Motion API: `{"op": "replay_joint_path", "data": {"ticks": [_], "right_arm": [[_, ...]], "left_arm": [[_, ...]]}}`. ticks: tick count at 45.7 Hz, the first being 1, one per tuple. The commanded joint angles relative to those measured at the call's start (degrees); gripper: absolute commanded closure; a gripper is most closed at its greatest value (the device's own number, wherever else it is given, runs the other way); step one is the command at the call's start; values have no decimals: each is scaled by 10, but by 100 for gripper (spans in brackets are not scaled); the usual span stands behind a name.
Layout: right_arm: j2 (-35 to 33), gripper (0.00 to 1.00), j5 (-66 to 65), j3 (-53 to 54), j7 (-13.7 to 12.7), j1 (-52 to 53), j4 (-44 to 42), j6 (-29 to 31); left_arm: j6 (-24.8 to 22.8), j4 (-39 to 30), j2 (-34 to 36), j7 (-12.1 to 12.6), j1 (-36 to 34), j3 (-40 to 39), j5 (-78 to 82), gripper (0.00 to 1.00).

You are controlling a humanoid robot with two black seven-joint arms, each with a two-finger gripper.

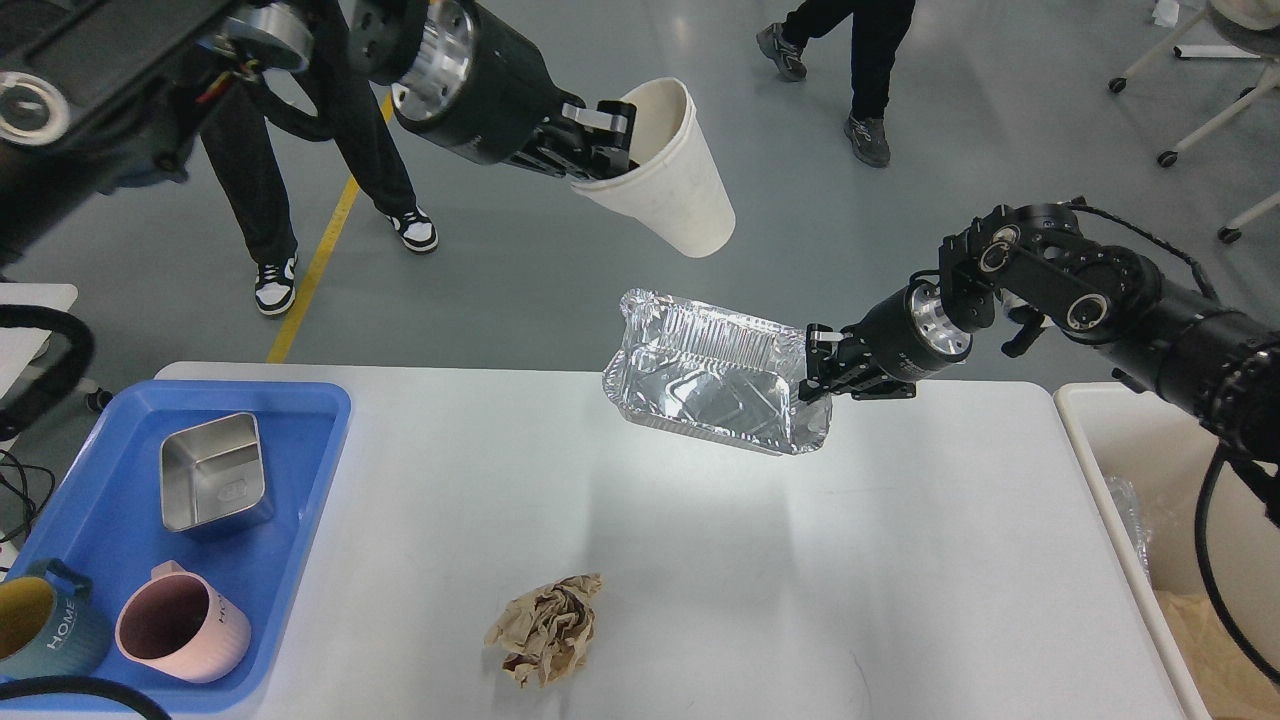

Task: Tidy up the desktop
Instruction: 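Lift the paper cup with the left gripper over the foil tray, then drop the paper cup into the foil tray and withdraw the left gripper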

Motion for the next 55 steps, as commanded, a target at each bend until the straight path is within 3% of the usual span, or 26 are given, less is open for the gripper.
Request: {"op": "replay_joint_path", "data": {"ticks": [1,9,19,27,32,36,38,42,52,55], "right_arm": [[-5,100,0,1,0,4,8,0],[-9,100,0,1,-1,2,9,0],[-9,100,0,2,-1,2,9,-1],[-10,100,0,2,0,2,9,-1],[-9,100,0,2,0,2,9,-1],[-9,100,0,2,0,2,9,-1],[-9,100,0,2,0,2,9,-1],[-9,100,0,2,0,2,9,-1],[-9,100,0,2,-1,2,9,-1],[-9,100,0,2,-1,2,9,-1]], "left_arm": [[0,82,-91,-24,34,6,61,100],[58,171,-192,-62,66,25,111,100],[133,202,-233,-106,80,98,108,100],[158,203,-236,-111,88,107,106,95],[165,203,-236,-111,87,106,105,79],[166,203,-235,-111,87,99,103,39],[167,203,-234,-111,85,97,101,32],[166,203,-234,-111,78,96,83,6],[153,200,-221,-106,-13,90,-13,4],[129,200,-203,-103,-55,87,-47,4]]}}
